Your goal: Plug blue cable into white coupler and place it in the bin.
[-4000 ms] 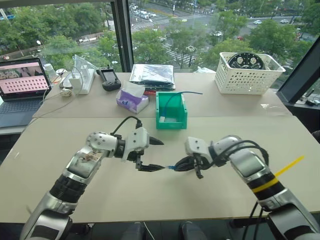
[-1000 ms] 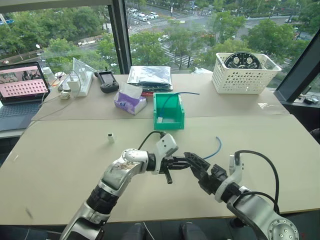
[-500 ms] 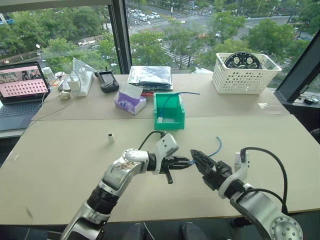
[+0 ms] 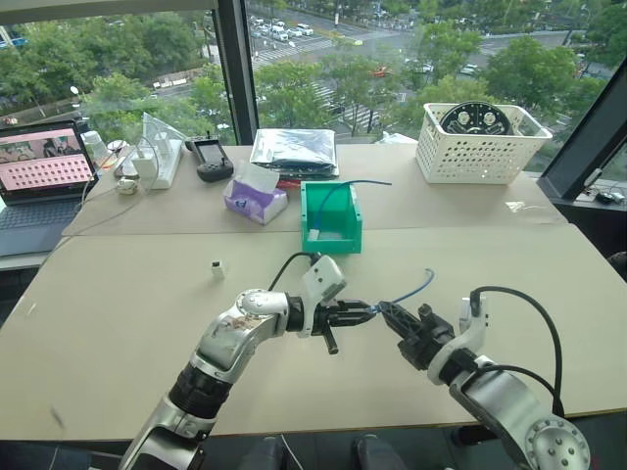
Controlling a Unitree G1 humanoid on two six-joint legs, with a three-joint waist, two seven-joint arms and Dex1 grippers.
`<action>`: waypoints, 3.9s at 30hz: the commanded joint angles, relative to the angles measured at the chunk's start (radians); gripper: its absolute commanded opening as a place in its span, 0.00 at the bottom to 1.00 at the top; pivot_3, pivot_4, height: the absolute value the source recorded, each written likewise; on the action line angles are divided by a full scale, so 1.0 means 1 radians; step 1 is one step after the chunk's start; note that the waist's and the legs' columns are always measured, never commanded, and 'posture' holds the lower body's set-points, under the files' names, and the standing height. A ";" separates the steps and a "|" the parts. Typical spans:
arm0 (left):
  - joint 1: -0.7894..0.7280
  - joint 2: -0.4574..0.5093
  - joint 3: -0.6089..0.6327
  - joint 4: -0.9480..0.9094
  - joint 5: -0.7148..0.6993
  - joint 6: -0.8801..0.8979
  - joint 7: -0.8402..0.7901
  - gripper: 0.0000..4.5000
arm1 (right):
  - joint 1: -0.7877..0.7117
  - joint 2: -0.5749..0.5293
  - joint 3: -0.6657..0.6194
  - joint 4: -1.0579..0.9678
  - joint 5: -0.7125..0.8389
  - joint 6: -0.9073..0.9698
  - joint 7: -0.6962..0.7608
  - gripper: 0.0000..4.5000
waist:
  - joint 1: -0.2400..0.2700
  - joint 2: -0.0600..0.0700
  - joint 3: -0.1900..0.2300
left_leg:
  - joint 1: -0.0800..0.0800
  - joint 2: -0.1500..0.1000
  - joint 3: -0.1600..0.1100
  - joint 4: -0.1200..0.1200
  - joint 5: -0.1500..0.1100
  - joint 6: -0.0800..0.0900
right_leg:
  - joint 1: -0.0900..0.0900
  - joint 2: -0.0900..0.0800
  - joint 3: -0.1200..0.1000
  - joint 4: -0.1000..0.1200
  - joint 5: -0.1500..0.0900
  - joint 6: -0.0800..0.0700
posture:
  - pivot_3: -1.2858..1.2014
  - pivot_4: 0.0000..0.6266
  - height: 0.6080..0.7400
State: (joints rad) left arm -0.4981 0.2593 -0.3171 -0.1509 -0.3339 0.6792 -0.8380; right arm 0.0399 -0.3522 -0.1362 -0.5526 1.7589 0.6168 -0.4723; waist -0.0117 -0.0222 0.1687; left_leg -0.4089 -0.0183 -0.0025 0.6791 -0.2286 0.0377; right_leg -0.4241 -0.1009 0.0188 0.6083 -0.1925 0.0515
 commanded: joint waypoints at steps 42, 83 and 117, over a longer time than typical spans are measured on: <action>0.199 -0.008 0.444 0.206 0.266 -0.315 0.734 0.99 | -0.564 -0.259 -0.136 0.468 -0.487 0.286 0.568 0.00 | 0.024 -0.002 0.001 | -0.004 -0.002 0.003 0.000 -0.001 0.001 | -0.001 -0.005 -0.003 -0.005 0.008 -0.003 | 0.52 0.24 0.96; -0.454 -0.189 -0.113 0.803 0.334 -0.304 -0.137 0.15 | -0.284 -0.011 -0.123 -0.008 -0.586 0.255 0.125 0.00 | 0.011 -0.002 0.001 | -0.008 -0.005 0.002 0.000 -0.003 0.006 | -0.001 -0.005 -0.004 -0.011 0.008 0.000 | 0.52 0.24 0.96; -0.473 -0.290 -0.077 0.786 0.381 -0.183 -0.026 0.15 | -0.146 0.105 -0.046 0.077 -0.838 0.193 0.263 0.00 | 0.018 -0.002 0.000 | -0.006 -0.005 0.002 0.002 -0.003 0.006 | 0.001 -0.005 -0.003 -0.009 0.008 0.002 | 0.52 0.24 0.96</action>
State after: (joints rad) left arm -0.9431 -0.0239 -0.4094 0.6443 0.0515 0.4960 -0.8667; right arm -0.1132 -0.2550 -0.1964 -0.4902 0.9444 0.8113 -0.2185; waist 0.0062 -0.0240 0.1691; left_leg -0.4146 -0.0234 -0.0003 0.6815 -0.2317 0.0434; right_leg -0.4233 -0.1059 0.0159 0.5992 -0.1843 0.0539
